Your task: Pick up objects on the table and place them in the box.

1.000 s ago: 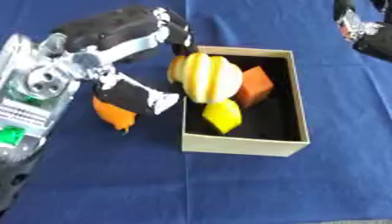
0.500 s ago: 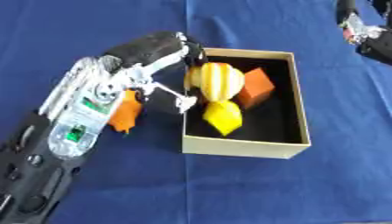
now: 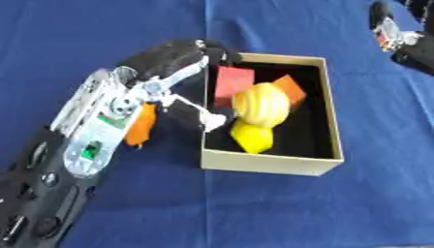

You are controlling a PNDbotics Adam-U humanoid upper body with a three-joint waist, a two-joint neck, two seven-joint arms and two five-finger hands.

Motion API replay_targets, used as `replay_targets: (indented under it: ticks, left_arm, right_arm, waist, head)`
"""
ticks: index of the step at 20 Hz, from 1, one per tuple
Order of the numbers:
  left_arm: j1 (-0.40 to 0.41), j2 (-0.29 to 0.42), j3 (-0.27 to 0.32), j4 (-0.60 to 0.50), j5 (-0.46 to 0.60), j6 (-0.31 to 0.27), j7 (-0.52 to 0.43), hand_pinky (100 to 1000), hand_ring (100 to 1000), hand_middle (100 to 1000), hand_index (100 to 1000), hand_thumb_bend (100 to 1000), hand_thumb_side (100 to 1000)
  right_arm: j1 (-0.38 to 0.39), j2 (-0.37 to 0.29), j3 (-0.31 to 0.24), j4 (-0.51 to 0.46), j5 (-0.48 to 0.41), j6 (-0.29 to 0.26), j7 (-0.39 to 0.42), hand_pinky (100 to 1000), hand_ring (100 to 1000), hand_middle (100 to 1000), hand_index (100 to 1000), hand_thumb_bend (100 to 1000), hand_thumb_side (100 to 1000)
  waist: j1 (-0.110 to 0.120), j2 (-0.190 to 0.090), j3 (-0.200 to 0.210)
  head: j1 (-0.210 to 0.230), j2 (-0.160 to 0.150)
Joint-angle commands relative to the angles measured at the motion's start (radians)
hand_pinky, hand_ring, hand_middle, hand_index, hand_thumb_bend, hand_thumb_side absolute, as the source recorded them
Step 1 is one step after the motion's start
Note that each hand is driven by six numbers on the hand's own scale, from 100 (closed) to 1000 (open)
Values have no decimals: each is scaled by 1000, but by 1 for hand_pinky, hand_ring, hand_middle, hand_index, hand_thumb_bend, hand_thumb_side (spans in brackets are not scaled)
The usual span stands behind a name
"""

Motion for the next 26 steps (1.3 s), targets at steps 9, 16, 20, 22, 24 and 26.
replay_targets:
  ticks: [9,16,20,22,24,26]
  left_arm:
    - [49,178,48,-311,123,22,-21,848,805,760,902,317,288]
    - [144,328,32,-391,162,14,-96,855,817,773,906,366,302]
    - [185,371,42,-392,143,18,-107,854,818,774,905,386,295]
    - [205,382,46,-383,121,26,-108,853,818,774,906,397,280]
    - [224,389,50,-362,90,31,-102,853,819,775,906,407,268]
    - [237,391,53,-333,55,33,-87,854,823,781,907,418,252]
  right_arm:
    - [25,-30,-22,-15,5,1,-13,976,897,704,801,100,455]
    - [30,-32,-22,-15,9,-2,-18,976,896,704,800,100,449]
    - [32,-32,-22,-15,13,-5,-19,976,896,703,800,100,447]
    - [32,-31,-21,-15,13,-6,-19,976,896,703,800,100,446]
    - [30,-30,-19,-15,14,-7,-18,976,896,703,800,100,445]
    - [30,-28,-18,-15,15,-8,-18,976,897,703,800,100,446]
  waist:
    - [6,-41,32]
    - [3,-42,41]
    - [-2,-41,40]
    - [-5,-39,39]
    - [-8,-36,38]
    - [-10,-34,39]
  head:
    - [-18,5]
    - [-26,4]
    - [-28,4]
    - [-27,1]
    - [-25,-2]
    - [-23,-4]
